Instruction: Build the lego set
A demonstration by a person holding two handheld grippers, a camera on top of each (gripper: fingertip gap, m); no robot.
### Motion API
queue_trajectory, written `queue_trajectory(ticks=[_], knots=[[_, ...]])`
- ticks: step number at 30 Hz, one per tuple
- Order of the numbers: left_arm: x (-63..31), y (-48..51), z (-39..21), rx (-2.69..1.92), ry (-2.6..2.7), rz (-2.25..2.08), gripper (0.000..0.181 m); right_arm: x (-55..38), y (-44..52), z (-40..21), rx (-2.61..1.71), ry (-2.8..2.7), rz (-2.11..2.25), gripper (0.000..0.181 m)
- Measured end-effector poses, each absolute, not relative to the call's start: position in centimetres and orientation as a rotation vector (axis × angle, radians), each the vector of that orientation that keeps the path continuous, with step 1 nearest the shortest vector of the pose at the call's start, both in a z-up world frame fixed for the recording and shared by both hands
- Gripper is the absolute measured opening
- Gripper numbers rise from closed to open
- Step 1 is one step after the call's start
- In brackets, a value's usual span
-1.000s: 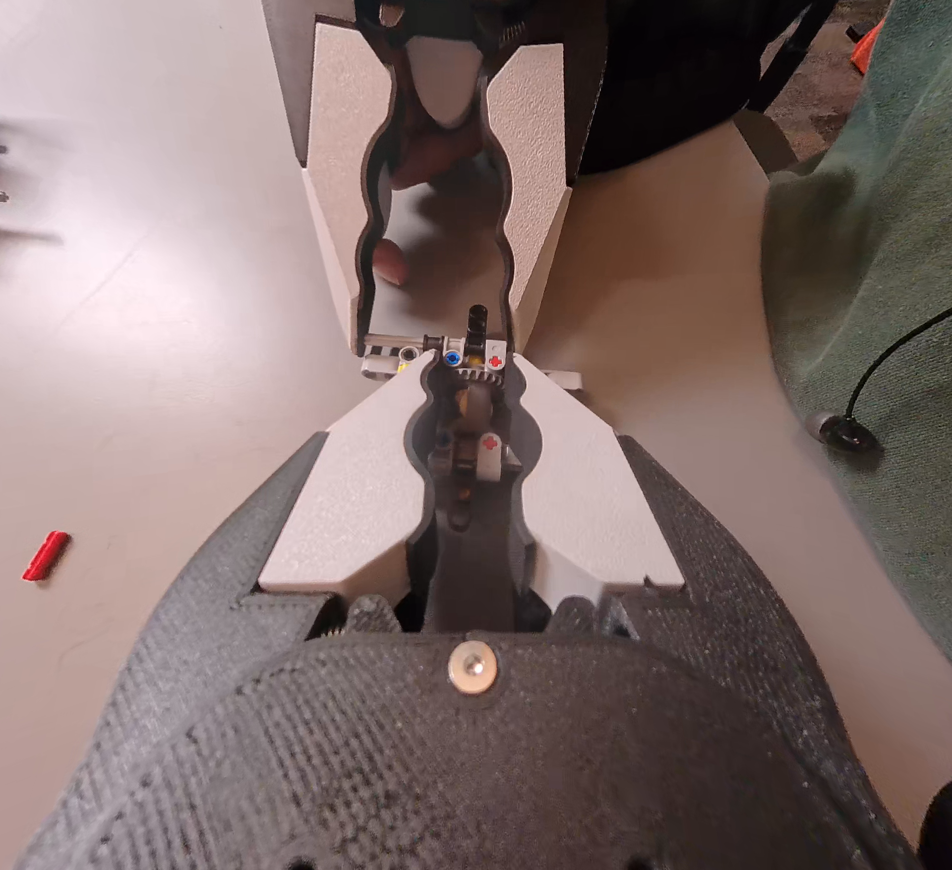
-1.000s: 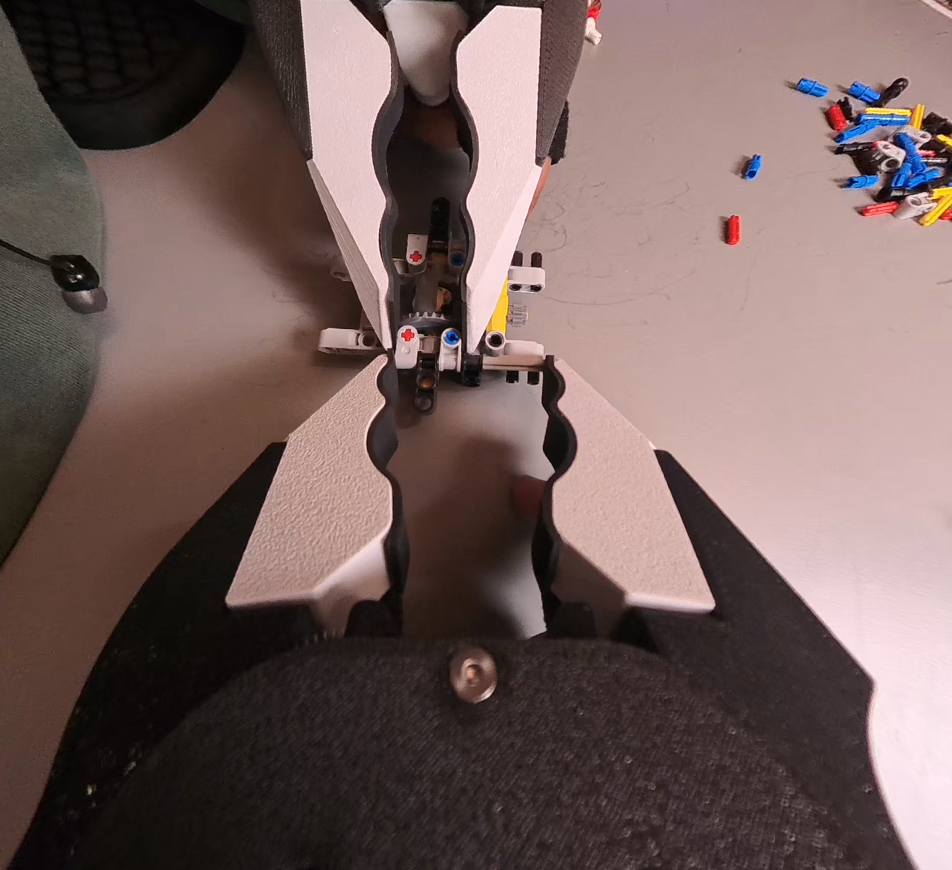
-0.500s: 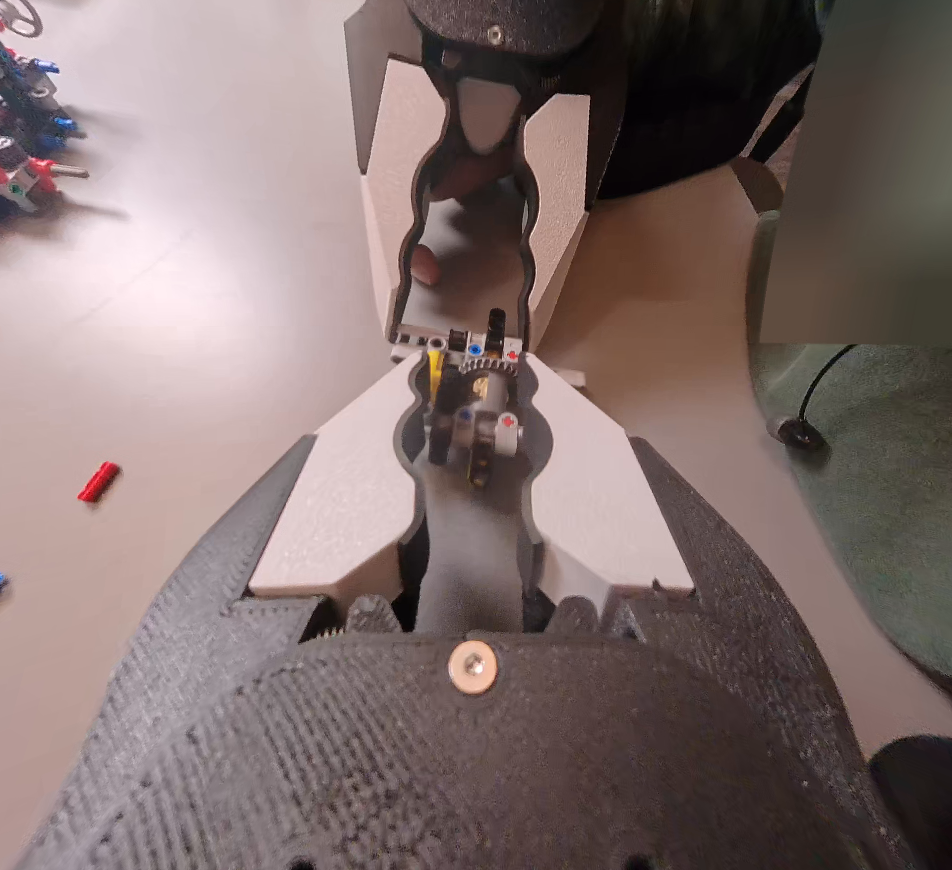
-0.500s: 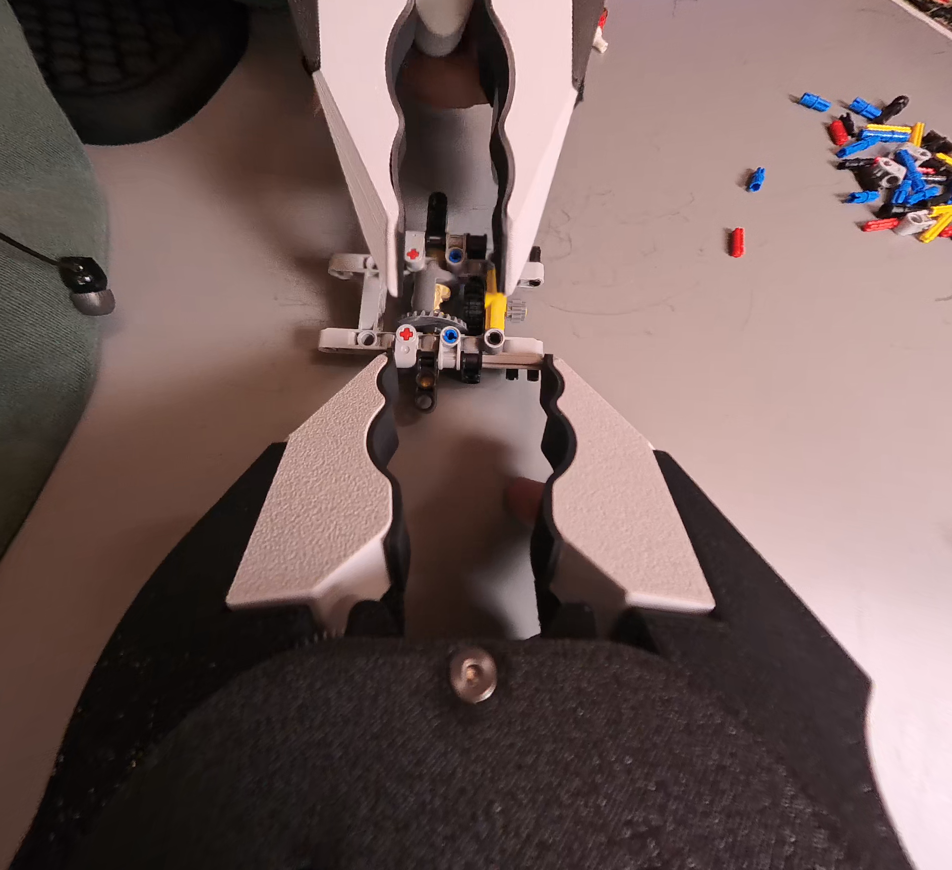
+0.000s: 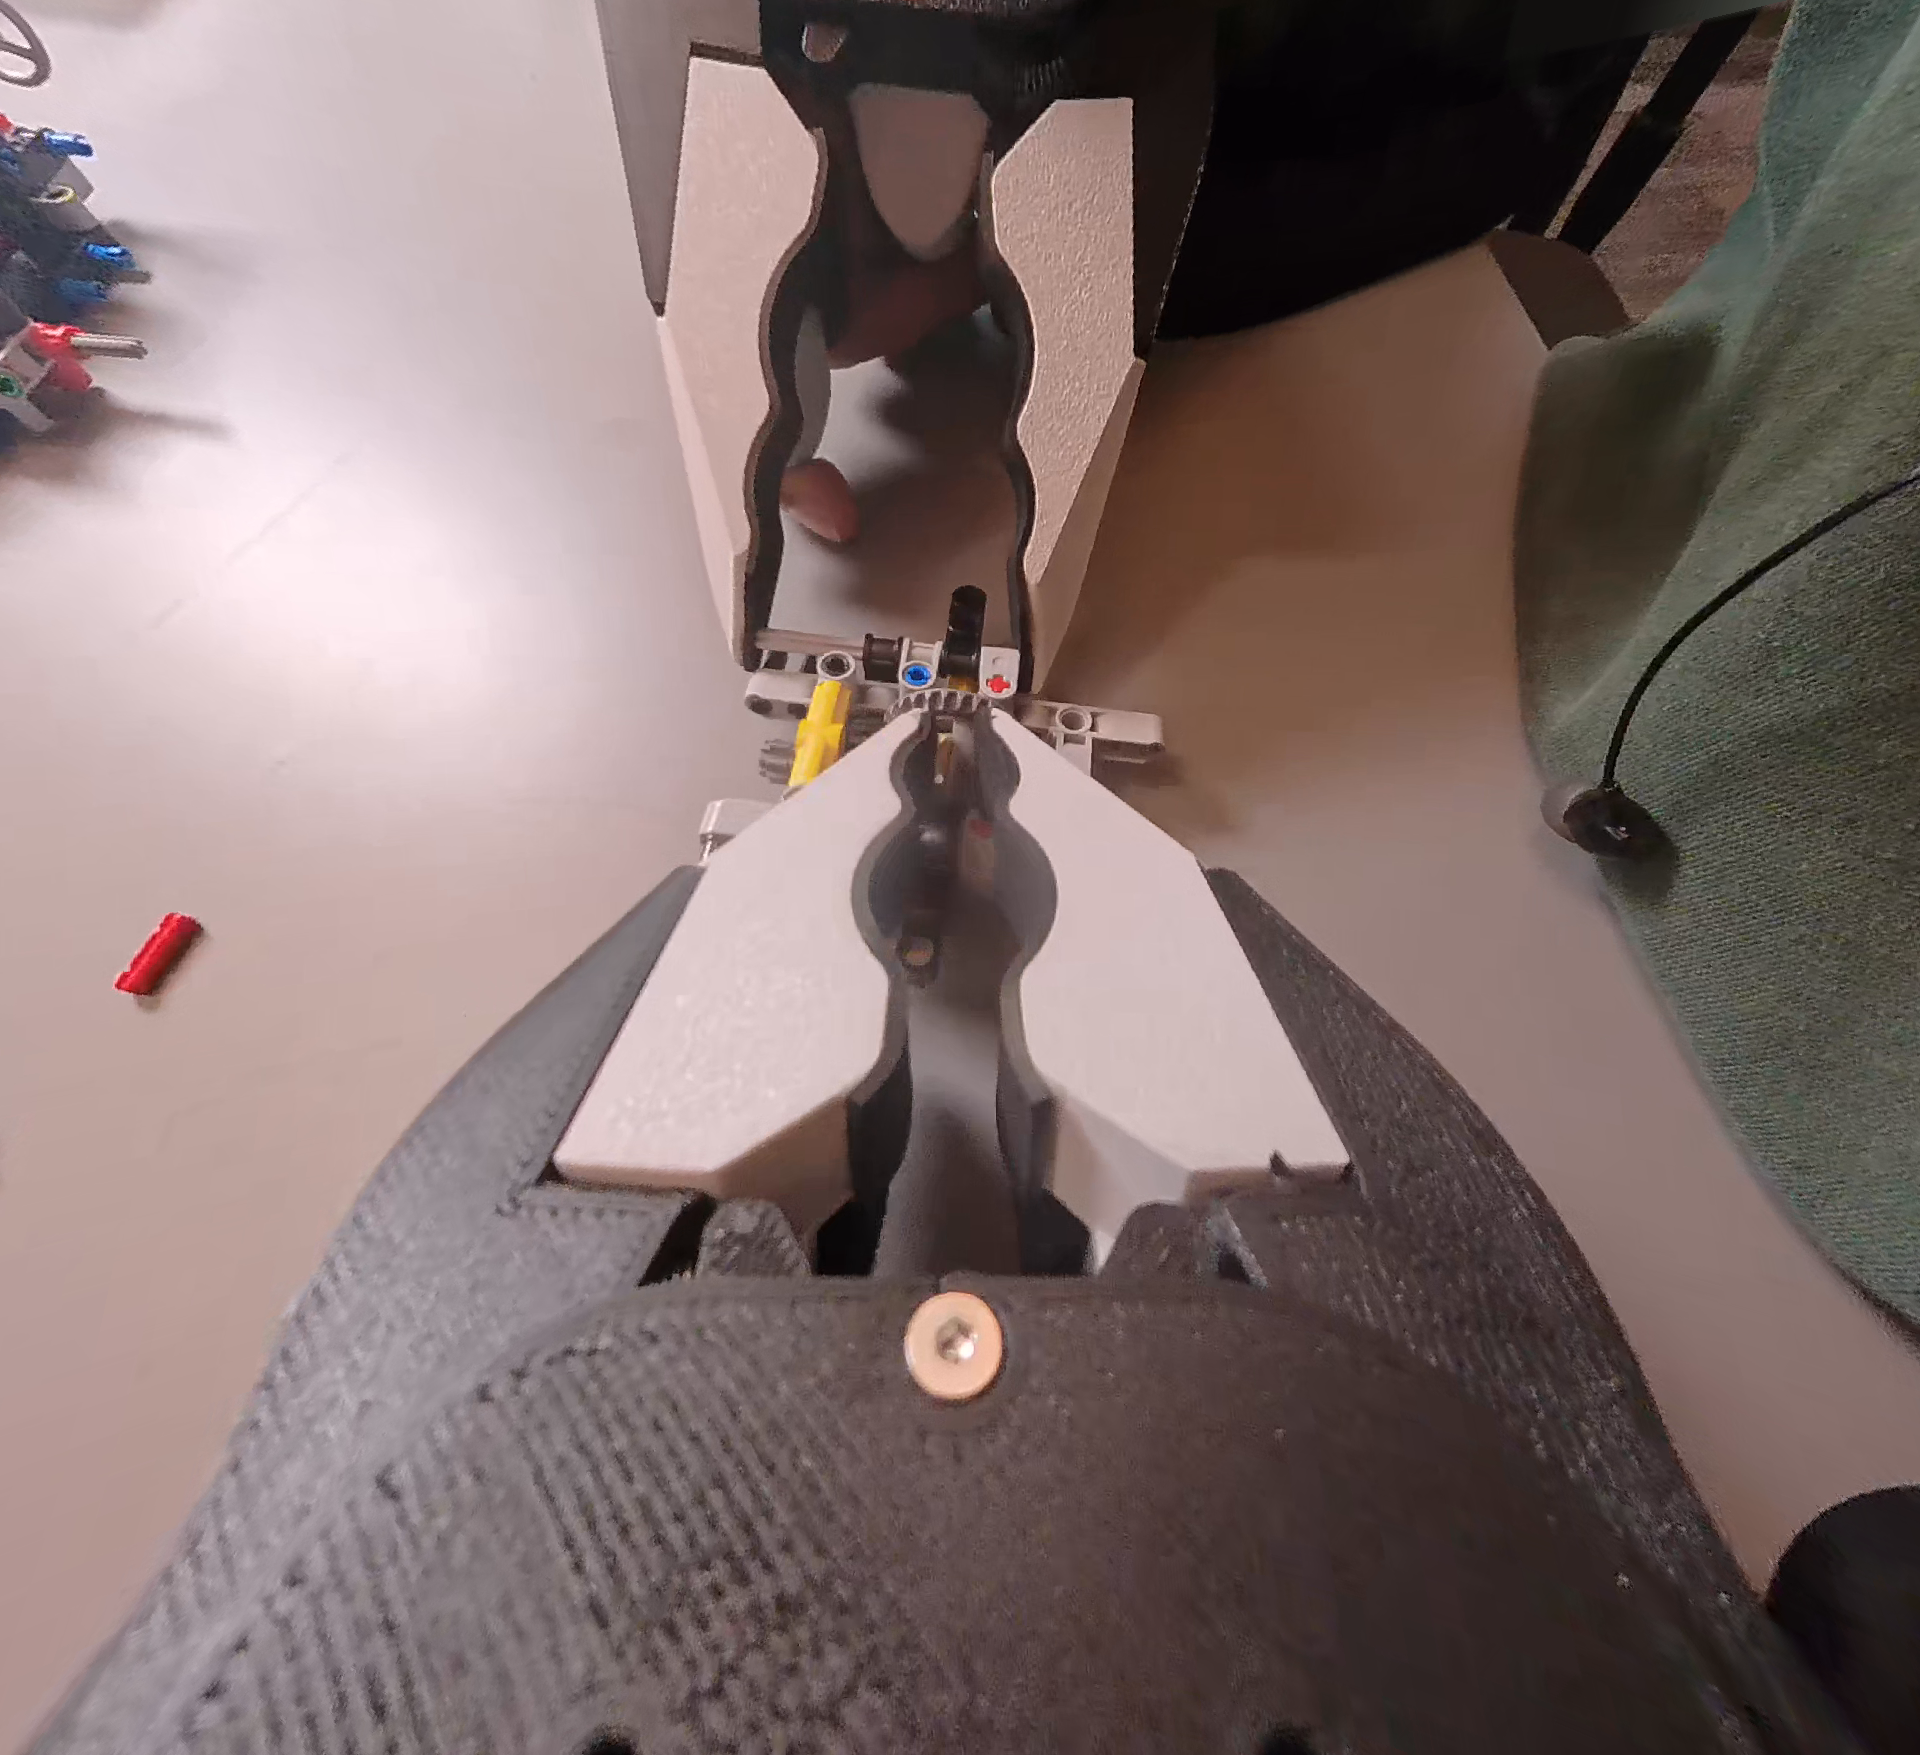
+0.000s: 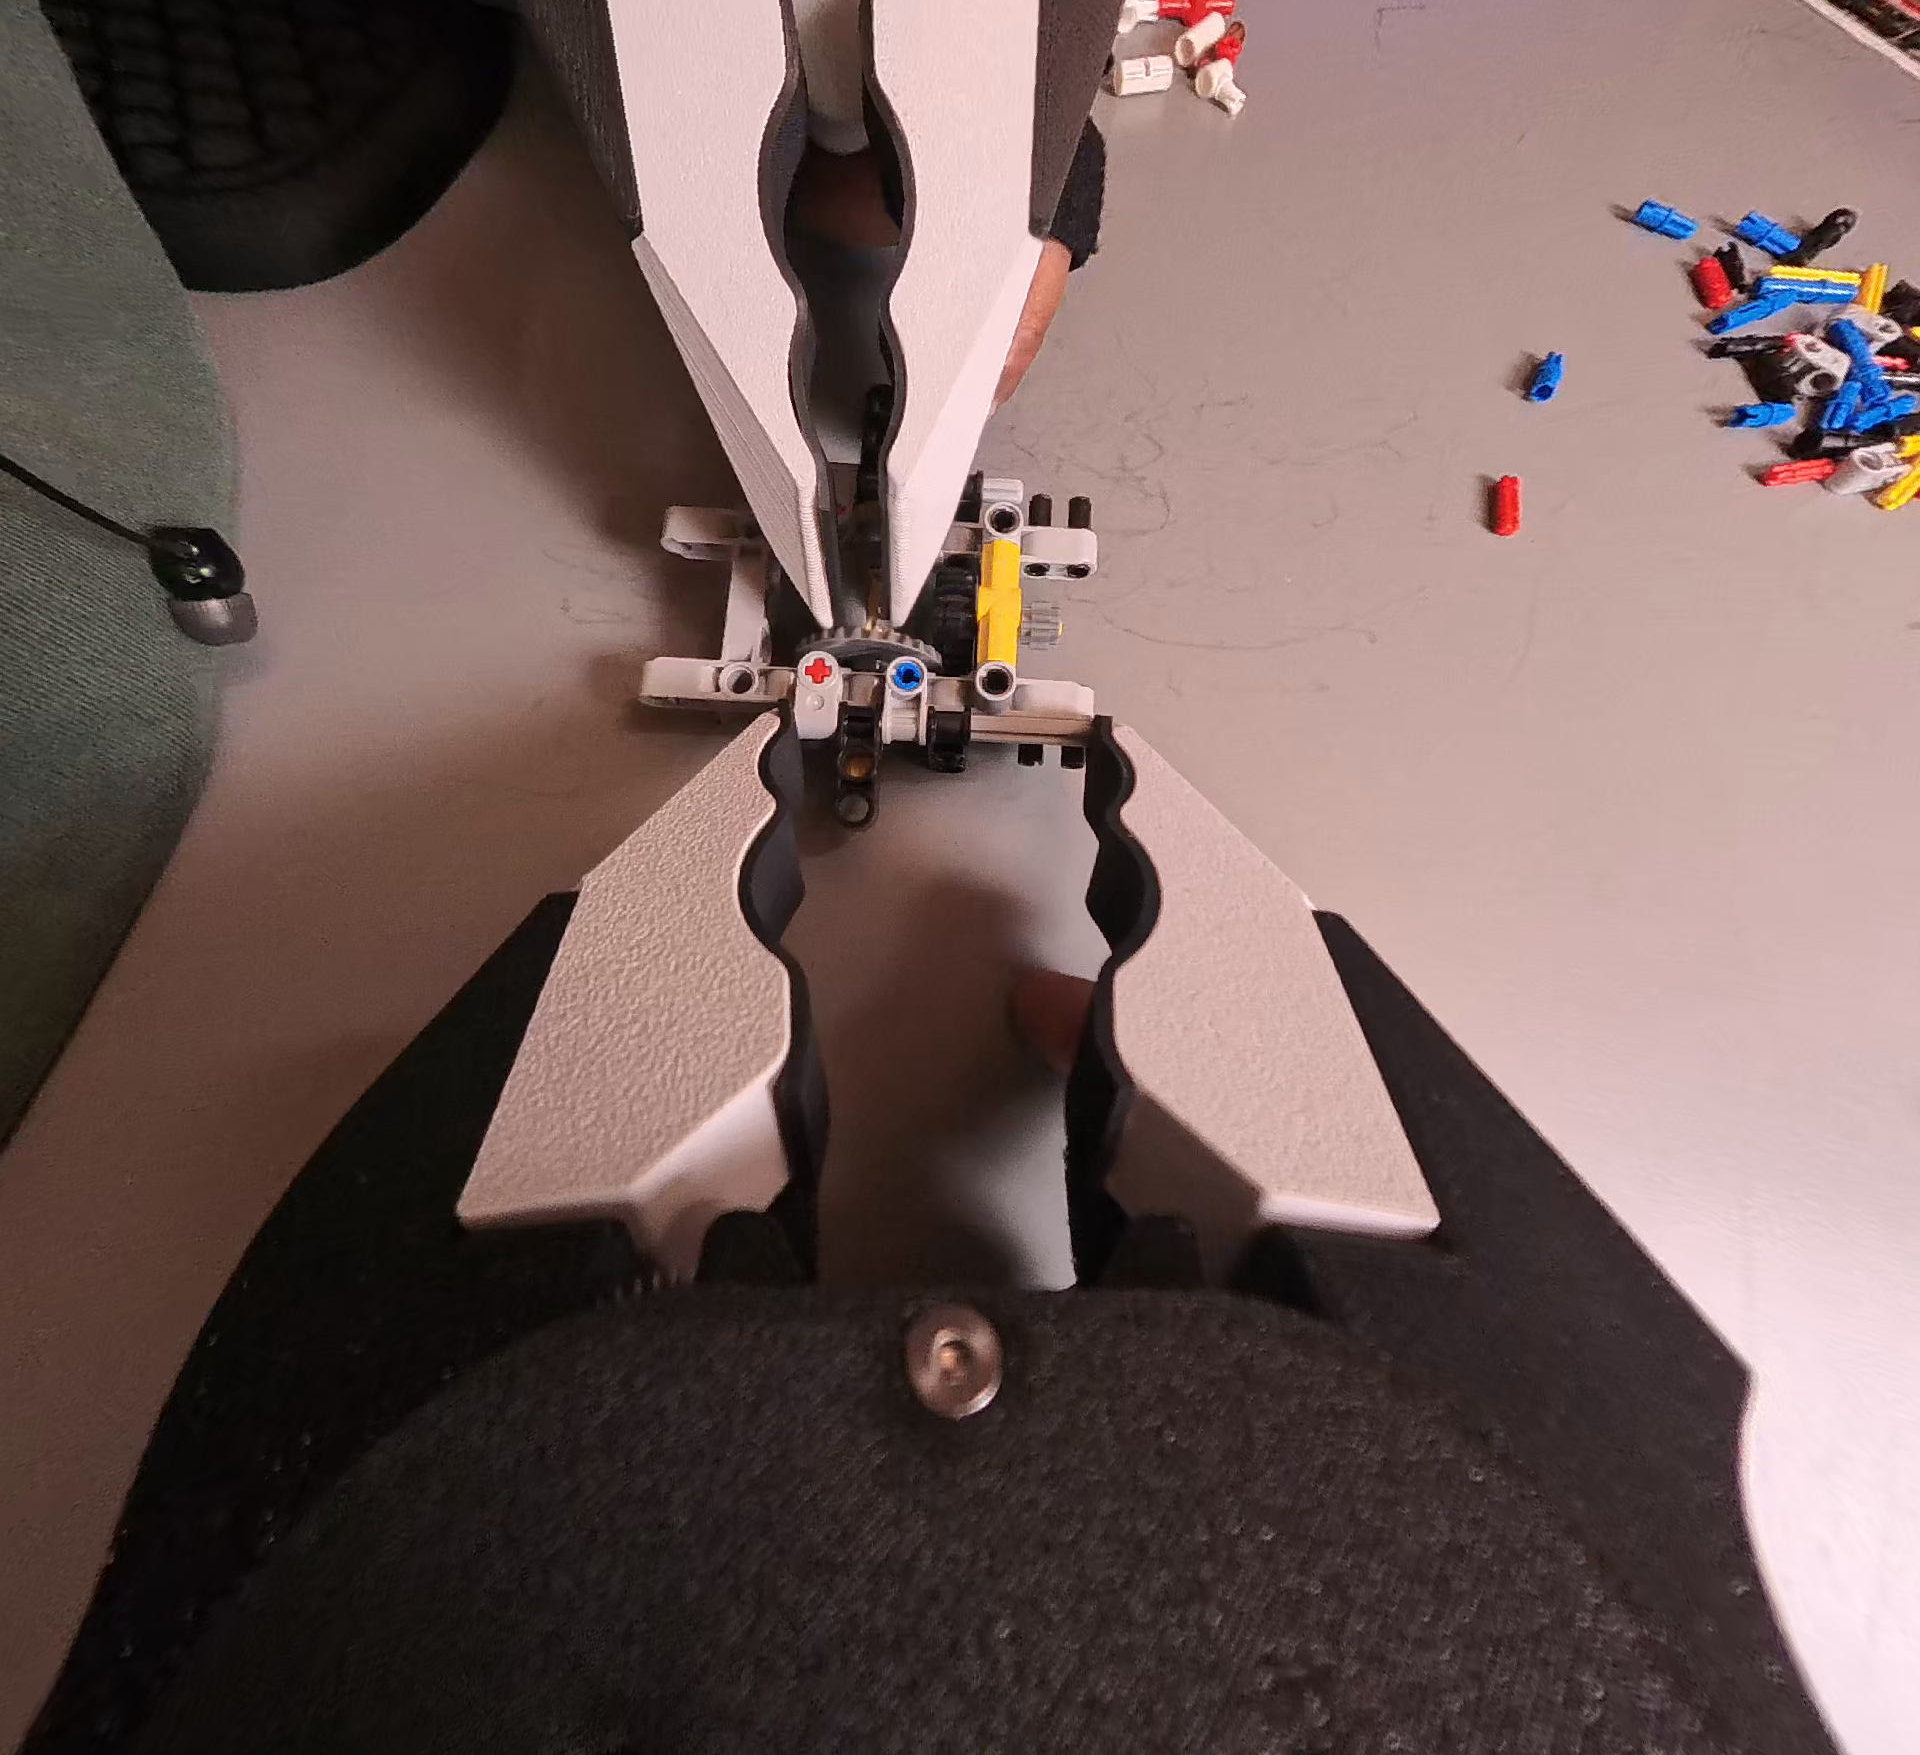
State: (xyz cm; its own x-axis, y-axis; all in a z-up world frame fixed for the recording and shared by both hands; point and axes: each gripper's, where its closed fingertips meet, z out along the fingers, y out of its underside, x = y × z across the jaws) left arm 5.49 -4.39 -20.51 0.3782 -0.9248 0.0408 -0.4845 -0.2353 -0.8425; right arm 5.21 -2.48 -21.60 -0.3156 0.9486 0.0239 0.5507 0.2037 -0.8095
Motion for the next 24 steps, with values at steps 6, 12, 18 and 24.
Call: queue_trajectory(ticks=[6, 12, 18, 24], knots=[[5.3, -4.6, -20.8, -1.892, 1.214, -0.717, 0.011, 5.1, -2.6, -21.6, -1.383, -1.957, 0.978, 0.053], [3.9, -4.4, -19.3, -1.894, 1.124, -0.776, 0.029, 5.2, -2.7, -21.6, -1.371, -1.964, 0.98, 0.053], [2.3, -4.9, -21.0, -1.996, 1.113, -0.762, 0.067, 5.2, -2.9, -21.6, -1.359, -1.971, 0.982, 0.053], [3.8, -5.2, -22.1, -2.014, 1.154, -0.737, 0.088, 5.0, -3.3, -21.5, -1.337, -1.983, 0.993, 0.053]])
